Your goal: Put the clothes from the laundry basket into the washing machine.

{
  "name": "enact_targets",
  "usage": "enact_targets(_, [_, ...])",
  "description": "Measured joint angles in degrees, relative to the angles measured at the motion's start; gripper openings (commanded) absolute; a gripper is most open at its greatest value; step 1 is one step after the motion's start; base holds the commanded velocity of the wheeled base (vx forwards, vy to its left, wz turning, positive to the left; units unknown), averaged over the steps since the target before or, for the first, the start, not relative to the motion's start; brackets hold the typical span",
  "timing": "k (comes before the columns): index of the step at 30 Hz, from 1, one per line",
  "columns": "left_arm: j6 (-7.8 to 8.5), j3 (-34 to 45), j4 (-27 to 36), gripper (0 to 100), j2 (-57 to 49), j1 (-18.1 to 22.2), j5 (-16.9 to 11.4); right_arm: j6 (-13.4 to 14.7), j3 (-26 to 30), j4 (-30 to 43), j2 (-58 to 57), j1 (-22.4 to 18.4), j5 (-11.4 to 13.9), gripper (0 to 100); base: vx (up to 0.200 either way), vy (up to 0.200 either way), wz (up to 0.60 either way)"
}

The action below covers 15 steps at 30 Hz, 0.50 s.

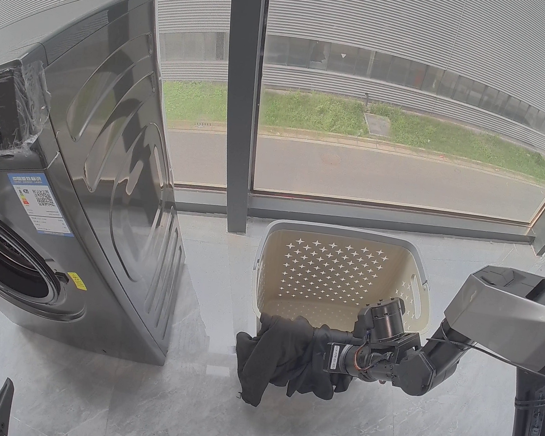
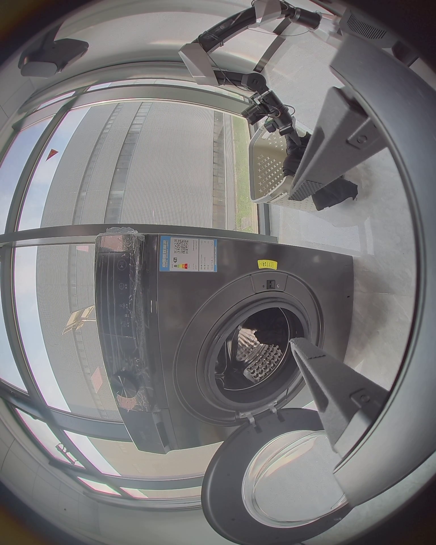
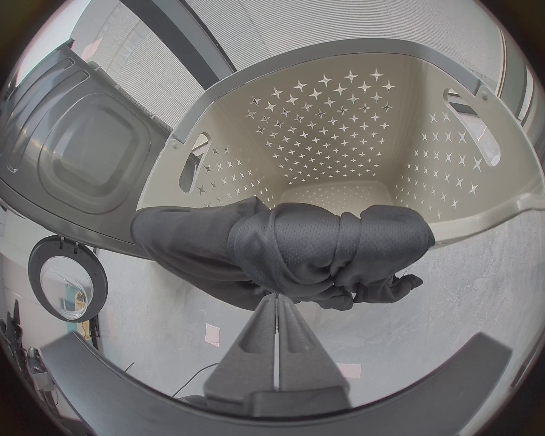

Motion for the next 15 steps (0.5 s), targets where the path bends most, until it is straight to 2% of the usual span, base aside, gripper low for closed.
enact_targets(5, [0.0, 0.0, 0.0, 100, 0.0, 0.0, 0.0, 0.1, 1.6, -0.7, -1.0, 0.1, 0.1, 0, 0.0, 0.0, 0.0])
enact_targets(15, [-0.01, 0.0, 0.0, 100, 0.0, 0.0, 0.0, -0.1, 9.6, -3.5, -11.2, 0.3, 0.5, 0, 0.0, 0.0, 0.0])
